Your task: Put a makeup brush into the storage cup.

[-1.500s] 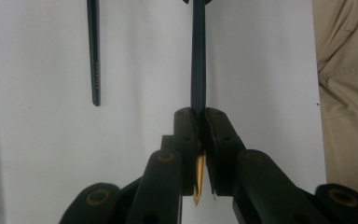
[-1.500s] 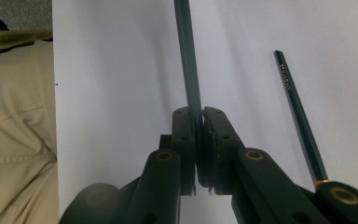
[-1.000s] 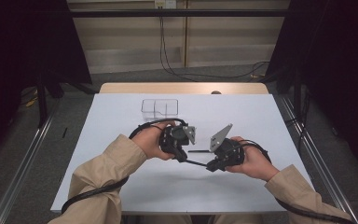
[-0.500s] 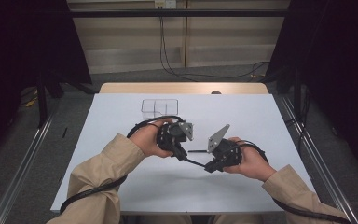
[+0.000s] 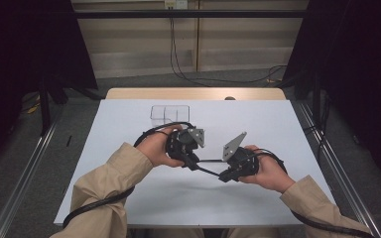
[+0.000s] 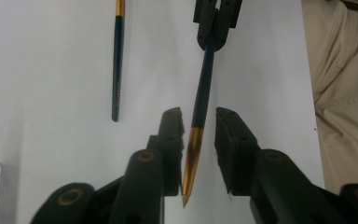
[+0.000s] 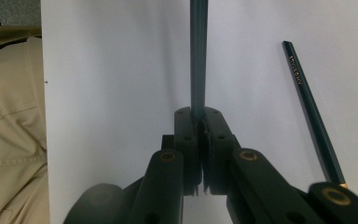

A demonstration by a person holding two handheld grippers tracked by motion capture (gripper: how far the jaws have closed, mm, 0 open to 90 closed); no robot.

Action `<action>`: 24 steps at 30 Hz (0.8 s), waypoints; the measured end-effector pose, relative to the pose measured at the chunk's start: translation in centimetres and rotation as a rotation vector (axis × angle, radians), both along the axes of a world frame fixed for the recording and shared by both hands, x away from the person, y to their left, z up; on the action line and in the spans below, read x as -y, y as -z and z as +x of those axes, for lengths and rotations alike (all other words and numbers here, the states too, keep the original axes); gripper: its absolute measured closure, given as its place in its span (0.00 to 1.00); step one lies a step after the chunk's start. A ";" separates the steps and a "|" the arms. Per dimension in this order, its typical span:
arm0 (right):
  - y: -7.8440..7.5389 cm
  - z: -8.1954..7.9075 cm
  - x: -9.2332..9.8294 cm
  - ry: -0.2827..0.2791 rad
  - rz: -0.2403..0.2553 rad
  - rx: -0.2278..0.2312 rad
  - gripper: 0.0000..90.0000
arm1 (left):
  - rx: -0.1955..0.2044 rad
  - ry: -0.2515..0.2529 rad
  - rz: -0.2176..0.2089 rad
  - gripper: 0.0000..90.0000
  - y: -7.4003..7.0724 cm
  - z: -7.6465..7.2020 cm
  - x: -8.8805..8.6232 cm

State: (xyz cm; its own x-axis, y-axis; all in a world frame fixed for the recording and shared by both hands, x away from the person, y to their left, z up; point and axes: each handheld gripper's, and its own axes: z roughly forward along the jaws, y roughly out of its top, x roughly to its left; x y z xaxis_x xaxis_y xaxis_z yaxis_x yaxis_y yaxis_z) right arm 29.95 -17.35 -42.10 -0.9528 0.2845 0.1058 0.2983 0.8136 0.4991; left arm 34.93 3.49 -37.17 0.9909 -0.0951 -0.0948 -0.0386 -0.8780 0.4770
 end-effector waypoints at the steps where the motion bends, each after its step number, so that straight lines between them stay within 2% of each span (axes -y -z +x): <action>1: 0.0 0.0 0.0 -0.001 0.002 0.001 0.96 | 0.000 -0.004 -0.001 0.76 0.0 0.0 -0.1; 4: 0.0 0.1 0.1 -0.003 0.005 0.009 0.95 | -0.002 -0.031 -0.017 0.69 0.2 0.1 -0.3; 10: 0.1 0.0 0.3 0.005 0.010 0.014 0.96 | 0.002 -0.086 -0.084 0.54 0.6 0.3 -1.2; 15: 0.2 0.0 0.5 0.009 0.008 0.011 0.95 | 0.032 -0.118 -0.110 0.37 0.8 0.4 -1.6; 16: 0.3 0.1 0.5 0.008 0.006 0.010 0.96 | 0.033 -0.117 -0.104 0.32 0.8 0.5 -1.6; 20: 0.4 0.0 0.6 0.017 0.004 0.003 0.95 | 0.045 -0.124 -0.090 0.24 0.9 0.5 -1.9; 23: 0.3 0.1 0.7 0.017 0.010 0.008 0.95 | 0.031 -0.137 -0.085 0.19 0.9 0.6 -2.1; 24: 0.3 0.1 0.8 0.018 0.010 0.006 0.95 | 0.040 -0.137 -0.084 0.16 1.0 0.6 -2.2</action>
State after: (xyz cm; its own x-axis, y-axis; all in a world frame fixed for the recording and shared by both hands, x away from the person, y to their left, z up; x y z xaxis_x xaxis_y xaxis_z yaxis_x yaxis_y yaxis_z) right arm 30.00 -18.10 -42.41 -0.9482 0.3005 0.1031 0.3099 0.8032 0.5087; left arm 35.55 5.65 -38.17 0.9980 0.0350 -0.0522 0.0579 -0.8333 0.5497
